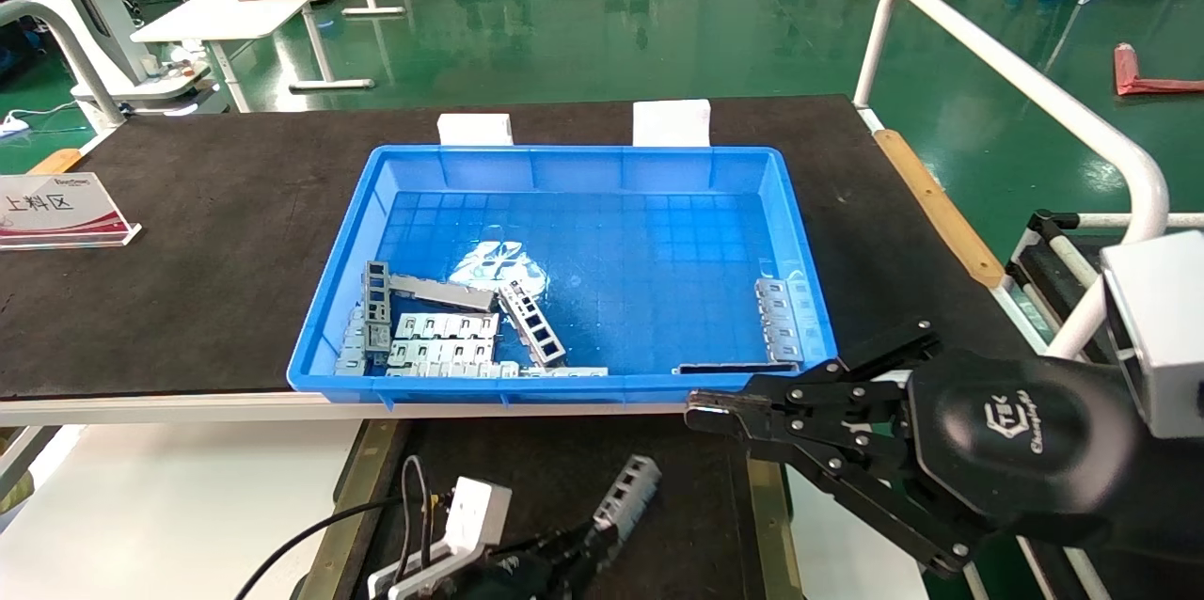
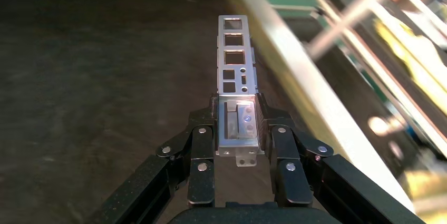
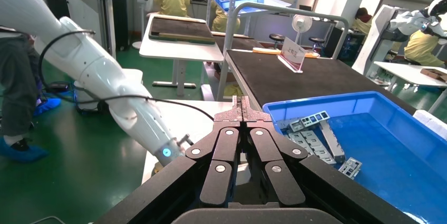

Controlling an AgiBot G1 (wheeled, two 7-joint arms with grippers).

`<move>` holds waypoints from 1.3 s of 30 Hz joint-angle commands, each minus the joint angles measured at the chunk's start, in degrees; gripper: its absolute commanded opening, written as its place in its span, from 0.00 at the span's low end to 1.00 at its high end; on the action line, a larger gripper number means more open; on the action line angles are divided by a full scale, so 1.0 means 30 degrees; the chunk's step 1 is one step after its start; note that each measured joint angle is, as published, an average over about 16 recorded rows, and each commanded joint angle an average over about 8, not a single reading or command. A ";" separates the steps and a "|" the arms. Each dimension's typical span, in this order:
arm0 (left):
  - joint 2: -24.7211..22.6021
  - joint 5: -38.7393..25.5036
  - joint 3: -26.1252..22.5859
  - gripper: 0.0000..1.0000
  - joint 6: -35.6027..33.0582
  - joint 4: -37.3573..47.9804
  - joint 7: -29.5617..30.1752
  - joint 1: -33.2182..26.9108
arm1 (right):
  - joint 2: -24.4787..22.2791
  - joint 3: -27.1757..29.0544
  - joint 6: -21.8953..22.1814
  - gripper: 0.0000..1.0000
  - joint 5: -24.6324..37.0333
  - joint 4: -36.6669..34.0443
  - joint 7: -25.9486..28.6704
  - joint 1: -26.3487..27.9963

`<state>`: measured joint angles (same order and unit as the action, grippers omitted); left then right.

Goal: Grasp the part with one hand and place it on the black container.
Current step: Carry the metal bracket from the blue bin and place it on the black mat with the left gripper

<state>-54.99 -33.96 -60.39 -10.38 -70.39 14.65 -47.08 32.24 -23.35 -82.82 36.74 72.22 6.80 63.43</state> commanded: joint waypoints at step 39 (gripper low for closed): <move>-0.6442 0.0199 0.2526 1.00 0.5645 0.4938 0.1248 0.0636 | -0.0001 -0.0003 0.0001 1.00 -0.0002 0.0000 -0.0001 0.0001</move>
<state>-74.29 -33.34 -52.90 6.54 -55.59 18.39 -45.17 32.24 -23.36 -82.82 36.73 72.22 6.80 63.43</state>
